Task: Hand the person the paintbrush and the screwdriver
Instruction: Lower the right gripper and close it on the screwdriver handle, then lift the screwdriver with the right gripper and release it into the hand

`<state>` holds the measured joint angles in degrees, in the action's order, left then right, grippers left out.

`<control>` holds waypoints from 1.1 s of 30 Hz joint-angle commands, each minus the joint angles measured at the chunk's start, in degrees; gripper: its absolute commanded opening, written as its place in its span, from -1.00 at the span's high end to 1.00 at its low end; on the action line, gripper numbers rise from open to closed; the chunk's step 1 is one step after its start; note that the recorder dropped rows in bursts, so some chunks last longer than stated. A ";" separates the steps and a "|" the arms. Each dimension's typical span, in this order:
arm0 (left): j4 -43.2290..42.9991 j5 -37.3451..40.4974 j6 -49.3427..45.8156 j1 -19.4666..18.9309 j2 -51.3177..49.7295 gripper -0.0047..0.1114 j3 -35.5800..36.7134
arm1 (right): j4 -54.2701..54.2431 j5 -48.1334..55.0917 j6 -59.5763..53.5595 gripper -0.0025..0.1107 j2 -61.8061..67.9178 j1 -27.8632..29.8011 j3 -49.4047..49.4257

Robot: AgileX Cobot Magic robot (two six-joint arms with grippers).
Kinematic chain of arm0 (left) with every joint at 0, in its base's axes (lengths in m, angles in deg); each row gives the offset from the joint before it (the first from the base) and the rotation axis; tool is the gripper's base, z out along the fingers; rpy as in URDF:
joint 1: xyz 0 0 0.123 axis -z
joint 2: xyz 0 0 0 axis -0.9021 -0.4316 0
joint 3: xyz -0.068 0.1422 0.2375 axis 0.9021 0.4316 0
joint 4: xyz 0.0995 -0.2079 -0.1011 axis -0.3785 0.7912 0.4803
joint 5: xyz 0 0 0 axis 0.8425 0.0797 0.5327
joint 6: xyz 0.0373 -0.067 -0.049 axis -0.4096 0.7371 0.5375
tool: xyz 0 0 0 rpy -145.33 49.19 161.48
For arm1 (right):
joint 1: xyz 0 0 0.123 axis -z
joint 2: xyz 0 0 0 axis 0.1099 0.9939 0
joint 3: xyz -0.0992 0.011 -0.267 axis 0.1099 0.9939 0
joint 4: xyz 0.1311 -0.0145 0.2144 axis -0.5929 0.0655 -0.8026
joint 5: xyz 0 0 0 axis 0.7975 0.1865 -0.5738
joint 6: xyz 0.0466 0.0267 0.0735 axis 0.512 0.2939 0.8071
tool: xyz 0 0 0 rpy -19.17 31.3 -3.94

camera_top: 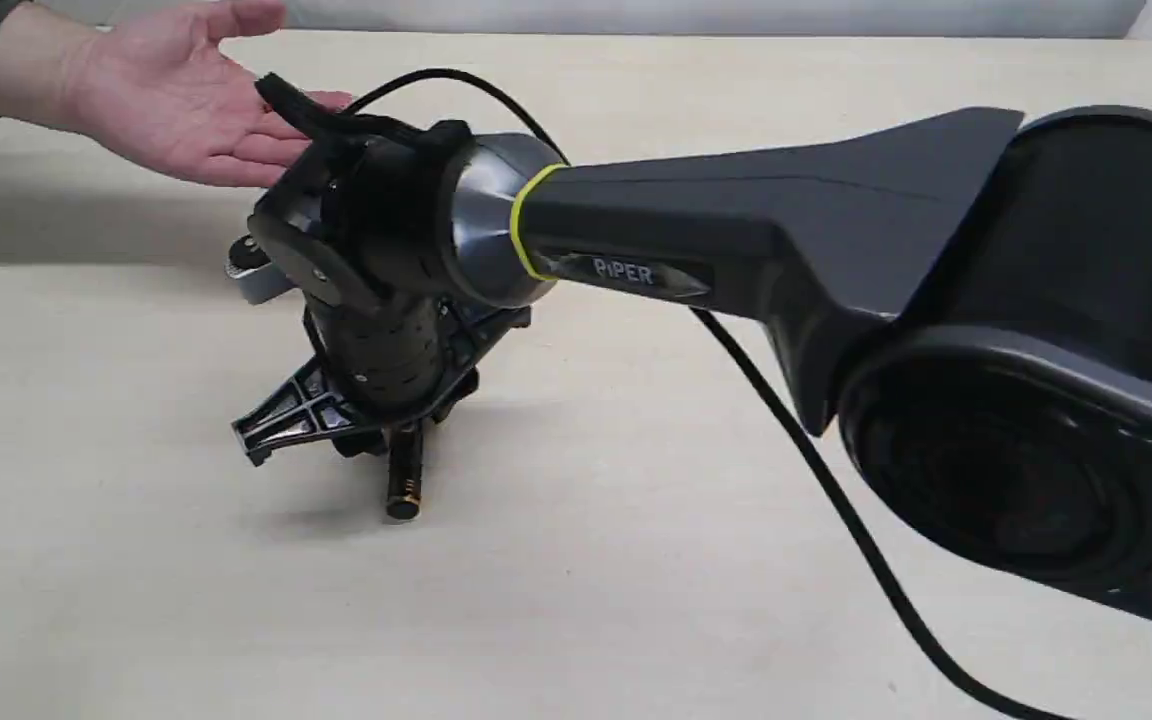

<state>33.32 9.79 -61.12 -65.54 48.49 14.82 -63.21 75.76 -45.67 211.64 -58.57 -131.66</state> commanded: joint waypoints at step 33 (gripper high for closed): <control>0.23 -0.26 0.12 0.47 0.14 0.92 0.12 | 12.44 -35.81 -5.52 0.50 -11.23 0.40 0.12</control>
<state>33.32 9.79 -61.12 -65.54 48.49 14.82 -52.46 42.82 -50.68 199.42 -58.57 -131.61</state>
